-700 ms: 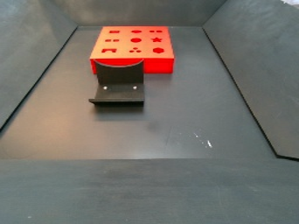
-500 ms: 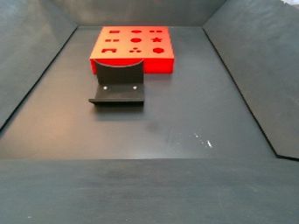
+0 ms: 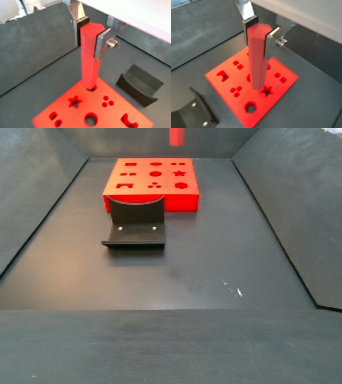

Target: Insert the hexagon object.

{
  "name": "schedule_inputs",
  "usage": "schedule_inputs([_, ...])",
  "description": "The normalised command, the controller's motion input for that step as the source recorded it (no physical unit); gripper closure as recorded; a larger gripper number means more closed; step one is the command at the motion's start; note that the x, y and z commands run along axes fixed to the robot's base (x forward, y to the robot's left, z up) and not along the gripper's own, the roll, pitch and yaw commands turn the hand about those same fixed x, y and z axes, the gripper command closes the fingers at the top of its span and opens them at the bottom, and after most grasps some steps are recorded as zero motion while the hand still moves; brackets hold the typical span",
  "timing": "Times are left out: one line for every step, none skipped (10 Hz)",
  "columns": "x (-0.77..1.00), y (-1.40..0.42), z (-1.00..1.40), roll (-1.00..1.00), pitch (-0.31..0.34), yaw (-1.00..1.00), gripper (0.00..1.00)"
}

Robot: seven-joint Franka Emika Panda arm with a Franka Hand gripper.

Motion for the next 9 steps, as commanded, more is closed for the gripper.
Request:
schedule_inputs([0.21,0.44,-0.39,0.01,-0.066,-0.05,1.00])
schedule_inputs([0.25,0.35,-0.37,0.01,-0.091,-0.04,1.00])
schedule_inputs([0.01,0.07,-0.59,0.00,-0.270,-0.08,1.00])
schedule_inputs([0.00,0.00,-0.41,0.00,-0.193,-0.06,1.00])
schedule_inputs([0.00,0.00,-0.38,0.00,-0.176,-0.02,1.00])
schedule_inputs([0.00,0.00,-0.45,0.00,-0.199,-0.03,1.00])
schedule_inputs([-0.01,0.03,-0.46,0.01,-0.189,-0.04,1.00])
schedule_inputs([-0.09,0.09,-0.37,0.02,-0.153,-0.03,1.00])
schedule_inputs([-0.26,0.15,-0.26,0.03,-0.090,-0.09,1.00])
